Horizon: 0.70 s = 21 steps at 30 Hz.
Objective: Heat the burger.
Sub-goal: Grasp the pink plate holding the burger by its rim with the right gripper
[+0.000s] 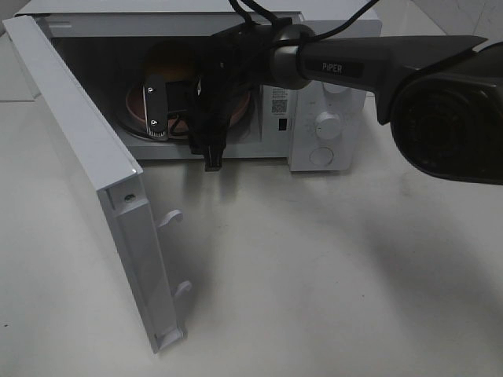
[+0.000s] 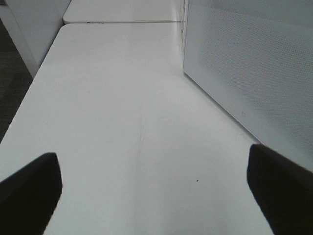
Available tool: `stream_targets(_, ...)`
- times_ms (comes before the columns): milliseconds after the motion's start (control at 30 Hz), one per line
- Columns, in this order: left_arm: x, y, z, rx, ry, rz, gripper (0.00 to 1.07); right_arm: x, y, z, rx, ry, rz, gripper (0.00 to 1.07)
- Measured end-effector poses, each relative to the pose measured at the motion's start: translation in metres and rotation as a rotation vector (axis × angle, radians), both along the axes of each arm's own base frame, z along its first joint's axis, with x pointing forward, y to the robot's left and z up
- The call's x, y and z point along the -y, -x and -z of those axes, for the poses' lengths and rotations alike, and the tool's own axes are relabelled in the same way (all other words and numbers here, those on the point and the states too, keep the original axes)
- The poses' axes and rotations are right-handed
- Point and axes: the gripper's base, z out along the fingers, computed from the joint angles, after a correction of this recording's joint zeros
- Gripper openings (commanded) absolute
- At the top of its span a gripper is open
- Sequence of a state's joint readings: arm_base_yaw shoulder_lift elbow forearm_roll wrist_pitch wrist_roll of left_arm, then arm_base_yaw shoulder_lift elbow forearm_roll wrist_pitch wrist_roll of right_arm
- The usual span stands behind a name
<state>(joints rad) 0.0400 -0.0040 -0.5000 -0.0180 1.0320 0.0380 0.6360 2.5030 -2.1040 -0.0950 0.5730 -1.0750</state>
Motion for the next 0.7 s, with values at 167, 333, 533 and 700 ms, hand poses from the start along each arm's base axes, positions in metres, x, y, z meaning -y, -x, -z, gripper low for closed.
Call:
stream_targets(167,0.0000,0.0000,0.0000,0.000,0.000,0.000,0.98,-0.0018,0.0018,-0.0012,-0.006,-0.002,-0.003,0.00)
stream_targets(333,0.0000,0.0000,0.0000,0.000,0.000,0.000,0.98,-0.0019,0.0019,-0.0012,-0.001,0.009,-0.024,0.00)
stream_targets(533,0.0000,0.0000,0.0000,0.000,0.000,0.000,0.98,-0.0020,0.0021,-0.0011,0.000,0.014,-0.036,0.00)
stream_targets(700,0.0000,0.0000,0.0000,0.000,0.000,0.000,0.98,-0.0020,0.0022,-0.0016,0.007,0.026,-0.056,0.00)
